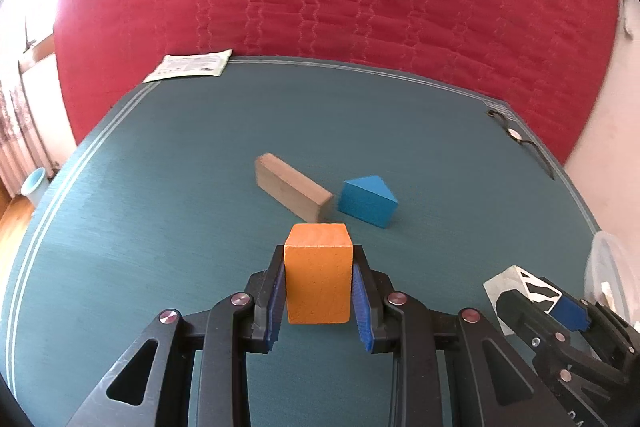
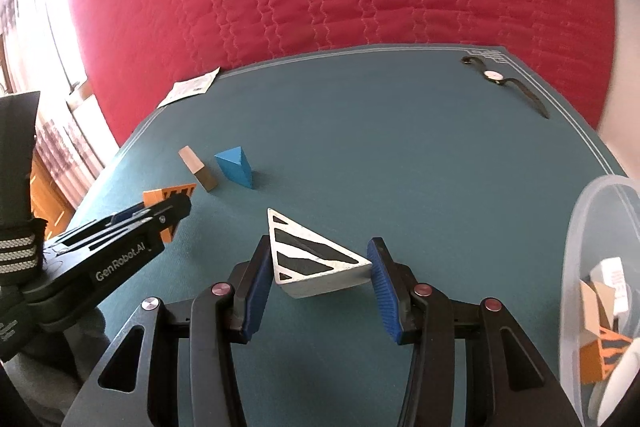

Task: Organize rigid objects
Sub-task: 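Grasp the white black-striped triangle with the right gripper while the left holds the orange cube, then carry the striped triangle into the bowl and open the right gripper while the left carries the cube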

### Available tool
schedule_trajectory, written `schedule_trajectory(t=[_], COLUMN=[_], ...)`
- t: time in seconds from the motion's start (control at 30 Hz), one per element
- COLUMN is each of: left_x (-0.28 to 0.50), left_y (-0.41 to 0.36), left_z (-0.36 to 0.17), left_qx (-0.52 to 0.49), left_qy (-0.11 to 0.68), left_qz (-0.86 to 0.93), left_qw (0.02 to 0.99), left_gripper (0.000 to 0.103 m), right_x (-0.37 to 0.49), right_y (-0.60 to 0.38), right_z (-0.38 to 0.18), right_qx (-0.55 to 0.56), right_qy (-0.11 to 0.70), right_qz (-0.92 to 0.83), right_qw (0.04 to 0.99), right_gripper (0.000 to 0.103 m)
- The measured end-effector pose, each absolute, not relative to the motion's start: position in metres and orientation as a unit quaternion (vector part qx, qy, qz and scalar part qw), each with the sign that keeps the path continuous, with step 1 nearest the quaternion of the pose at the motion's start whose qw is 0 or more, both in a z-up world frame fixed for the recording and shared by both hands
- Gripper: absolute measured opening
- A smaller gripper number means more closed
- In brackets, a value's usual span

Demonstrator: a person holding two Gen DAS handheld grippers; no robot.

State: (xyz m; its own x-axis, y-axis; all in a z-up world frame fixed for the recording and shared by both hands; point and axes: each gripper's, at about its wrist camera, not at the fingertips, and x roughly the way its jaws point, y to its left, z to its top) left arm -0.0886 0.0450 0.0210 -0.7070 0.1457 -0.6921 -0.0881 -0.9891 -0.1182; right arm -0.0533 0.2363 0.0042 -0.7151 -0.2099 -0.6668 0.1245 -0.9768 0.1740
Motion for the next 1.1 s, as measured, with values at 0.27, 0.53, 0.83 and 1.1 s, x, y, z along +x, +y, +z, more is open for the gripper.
schedule_trajectory(t=[0.27,0.53,0.83,1.1], left_x=[-0.081,-0.076,-0.07,-0.066], left_y=[0.061,0.073,0.084,0.091], left_z=[0.021,0.02,0.02,0.018], left_qx=[-0.374,-0.372,-0.371,-0.373], left_qy=[-0.022,-0.01,0.003,0.012], left_qz=[0.923,0.922,0.922,0.92], left_qw=[0.087,0.103,0.111,0.117], left_gripper=[0.031,0.031,0.031,0.031], right_x=[-0.035,-0.014,0.008,0.023], right_y=[0.257,0.288,0.335,0.383], right_z=[0.017,0.037,0.046,0.041], right_qx=[0.353,0.325,0.309,0.305], right_qy=[-0.07,-0.083,-0.107,-0.133], right_qz=[-0.93,-0.941,-0.945,-0.939], right_qw=[0.074,0.04,-0.019,-0.083], right_gripper=[0.048,0.048,0.048,0.048])
